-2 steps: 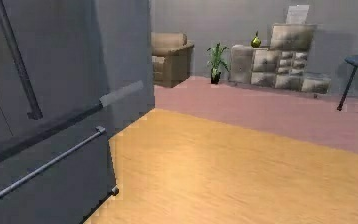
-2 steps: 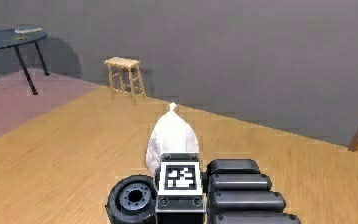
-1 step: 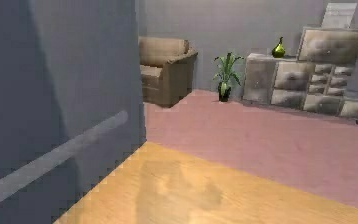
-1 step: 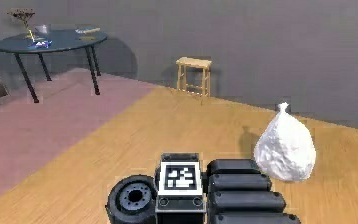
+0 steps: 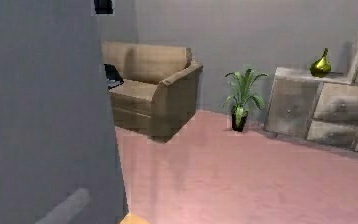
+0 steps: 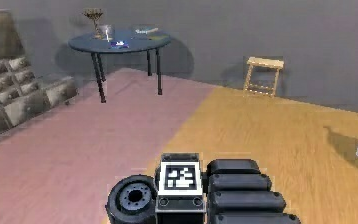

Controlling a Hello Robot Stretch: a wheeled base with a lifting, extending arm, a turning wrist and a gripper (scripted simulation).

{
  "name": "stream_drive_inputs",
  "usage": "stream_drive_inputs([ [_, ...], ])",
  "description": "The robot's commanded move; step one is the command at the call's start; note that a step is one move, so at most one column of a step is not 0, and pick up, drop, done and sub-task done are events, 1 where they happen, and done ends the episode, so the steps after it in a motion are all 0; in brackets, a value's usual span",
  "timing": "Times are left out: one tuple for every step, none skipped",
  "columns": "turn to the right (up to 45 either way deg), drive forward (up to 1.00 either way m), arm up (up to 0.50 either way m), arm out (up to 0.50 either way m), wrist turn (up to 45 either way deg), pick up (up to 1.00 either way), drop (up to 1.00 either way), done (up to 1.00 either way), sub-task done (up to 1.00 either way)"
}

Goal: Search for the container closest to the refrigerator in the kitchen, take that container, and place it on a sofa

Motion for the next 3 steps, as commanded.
stream_drive_inputs([
  [0.0,1.0,0.0,0.0,0.0,0.0,0.0,0.0,0.0],
  [-27.0,0.0,0.0,0.0,0.0,0.0,0.0,0.0,0.0],
  [0.0,0.1,0.0,0.0,0.0,0.0,0.0,0.0,0.0],
])
